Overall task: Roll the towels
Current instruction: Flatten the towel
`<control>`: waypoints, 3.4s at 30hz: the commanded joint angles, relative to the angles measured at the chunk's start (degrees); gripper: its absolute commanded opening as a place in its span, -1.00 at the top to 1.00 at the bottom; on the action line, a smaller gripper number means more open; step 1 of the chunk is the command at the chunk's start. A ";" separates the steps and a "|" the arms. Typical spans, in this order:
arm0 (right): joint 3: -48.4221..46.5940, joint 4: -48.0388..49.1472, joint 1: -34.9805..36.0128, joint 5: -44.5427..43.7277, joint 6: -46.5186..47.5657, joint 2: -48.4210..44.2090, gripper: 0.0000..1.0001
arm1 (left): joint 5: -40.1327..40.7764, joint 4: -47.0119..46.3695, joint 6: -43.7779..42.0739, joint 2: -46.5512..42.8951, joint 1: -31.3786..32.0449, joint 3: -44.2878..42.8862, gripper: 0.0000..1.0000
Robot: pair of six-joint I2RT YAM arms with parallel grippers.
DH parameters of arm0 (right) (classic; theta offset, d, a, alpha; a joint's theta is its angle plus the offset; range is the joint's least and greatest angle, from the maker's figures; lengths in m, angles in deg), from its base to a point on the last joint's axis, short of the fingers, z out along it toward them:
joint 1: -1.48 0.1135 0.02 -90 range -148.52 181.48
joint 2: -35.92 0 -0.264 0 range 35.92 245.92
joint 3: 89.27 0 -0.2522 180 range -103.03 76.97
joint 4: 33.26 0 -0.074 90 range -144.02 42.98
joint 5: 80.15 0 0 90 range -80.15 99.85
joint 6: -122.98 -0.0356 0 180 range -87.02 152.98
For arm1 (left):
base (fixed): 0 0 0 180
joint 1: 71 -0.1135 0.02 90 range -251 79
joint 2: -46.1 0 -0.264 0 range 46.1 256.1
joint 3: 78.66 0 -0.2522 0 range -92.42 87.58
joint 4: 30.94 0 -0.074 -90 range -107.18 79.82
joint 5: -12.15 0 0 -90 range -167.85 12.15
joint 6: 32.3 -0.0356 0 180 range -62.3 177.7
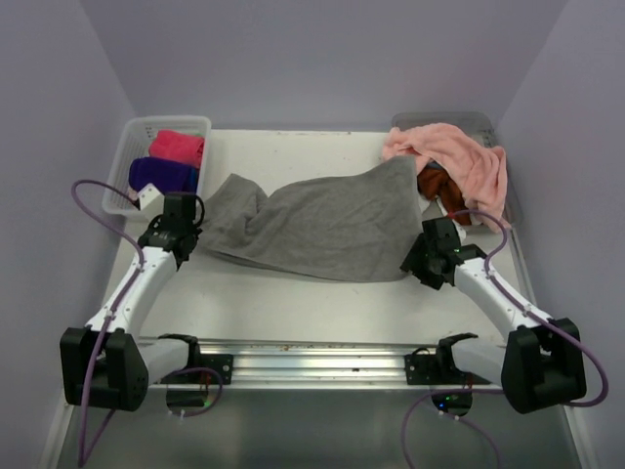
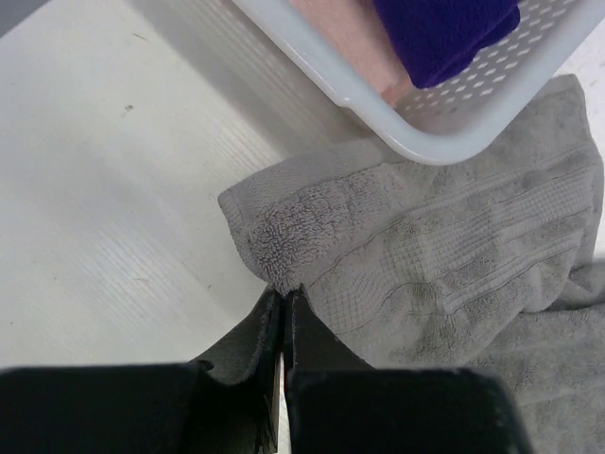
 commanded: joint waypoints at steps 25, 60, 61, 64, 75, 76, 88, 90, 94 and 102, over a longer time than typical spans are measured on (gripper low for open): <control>-1.31 10.62 1.75 0.25 -1.58 12.47 -0.06 | 2.20 3.09 -0.97 -4.21 -10.31 -4.01 1.00; 8.28 15.53 11.59 -8.81 -14.85 7.27 0.44 | -3.69 0.72 -3.25 -3.86 -10.31 -4.80 1.00; 7.84 14.92 11.59 -8.90 -14.68 7.19 0.62 | -3.96 0.71 -3.25 -3.77 -10.31 -5.06 1.00; 4.87 10.80 11.59 -11.01 -13.19 4.14 1.00 | -4.92 0.80 -3.69 -3.68 -10.31 -5.94 1.00; -21.67 -1.96 7.99 -19.89 2.89 -11.61 1.00 | -13.71 2.65 -6.59 -4.90 -10.31 -25.18 1.00; -26.04 -2.92 7.99 -20.33 5.34 -12.05 1.00 | -14.24 2.91 -7.03 -5.43 -10.31 -26.67 1.00; -47.60 -13.37 7.99 -21.29 15.99 -23.91 1.00 | -19.34 9.23 -12.91 -18.17 -10.31 -42.94 1.00; -49.20 -15.40 7.90 -21.21 16.35 -25.67 1.00 | -19.17 11.77 -13.79 -20.63 -10.31 -45.30 1.00; -53.23 -22.16 7.99 -21.56 16.44 -29.54 1.00 | -17.76 16.26 -16.17 -23.89 -10.31 -49.53 1.00; -53.52 -30.35 7.99 -23.66 14.24 -32.80 1.00 | -14.07 20.58 -16.79 -27.23 -10.31 -48.14 1.00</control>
